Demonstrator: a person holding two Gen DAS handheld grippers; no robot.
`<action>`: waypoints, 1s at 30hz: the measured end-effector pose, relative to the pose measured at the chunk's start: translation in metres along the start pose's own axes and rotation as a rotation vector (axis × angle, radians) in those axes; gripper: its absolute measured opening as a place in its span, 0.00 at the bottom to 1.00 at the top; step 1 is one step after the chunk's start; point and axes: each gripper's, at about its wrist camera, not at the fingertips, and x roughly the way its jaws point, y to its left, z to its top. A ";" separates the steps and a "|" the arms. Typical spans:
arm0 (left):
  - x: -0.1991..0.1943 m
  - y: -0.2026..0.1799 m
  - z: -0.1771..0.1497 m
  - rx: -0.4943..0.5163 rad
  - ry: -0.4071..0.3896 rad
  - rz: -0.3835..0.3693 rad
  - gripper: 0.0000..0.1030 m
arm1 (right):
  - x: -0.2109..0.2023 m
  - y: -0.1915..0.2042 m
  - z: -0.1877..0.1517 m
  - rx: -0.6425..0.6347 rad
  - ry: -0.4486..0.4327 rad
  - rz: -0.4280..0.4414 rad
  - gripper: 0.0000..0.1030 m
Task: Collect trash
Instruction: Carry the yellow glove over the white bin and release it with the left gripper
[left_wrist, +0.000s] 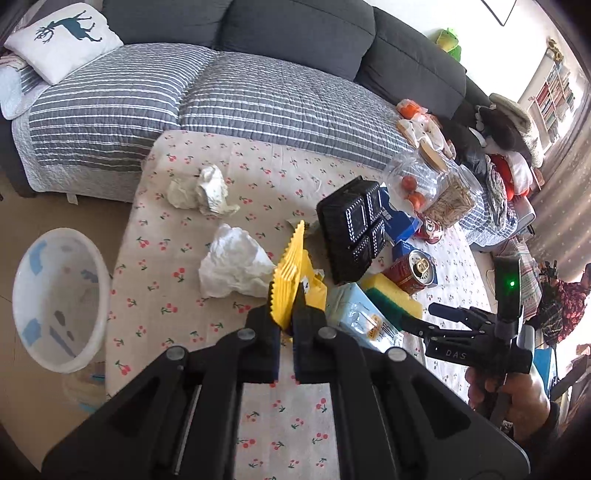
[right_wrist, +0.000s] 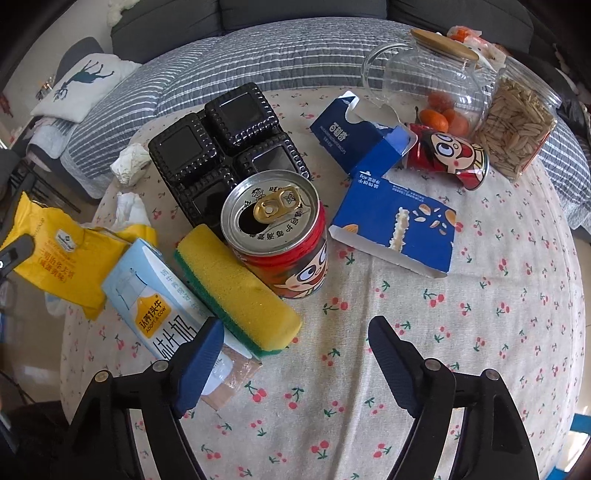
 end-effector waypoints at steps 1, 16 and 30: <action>-0.004 0.004 0.000 -0.007 -0.009 0.007 0.06 | 0.003 0.002 0.000 -0.002 0.004 0.006 0.70; -0.058 0.075 -0.008 -0.128 -0.119 0.092 0.06 | -0.040 0.044 0.000 -0.087 -0.129 0.074 0.29; -0.065 0.168 -0.013 -0.221 -0.153 0.310 0.06 | -0.050 0.111 0.016 -0.126 -0.198 0.197 0.29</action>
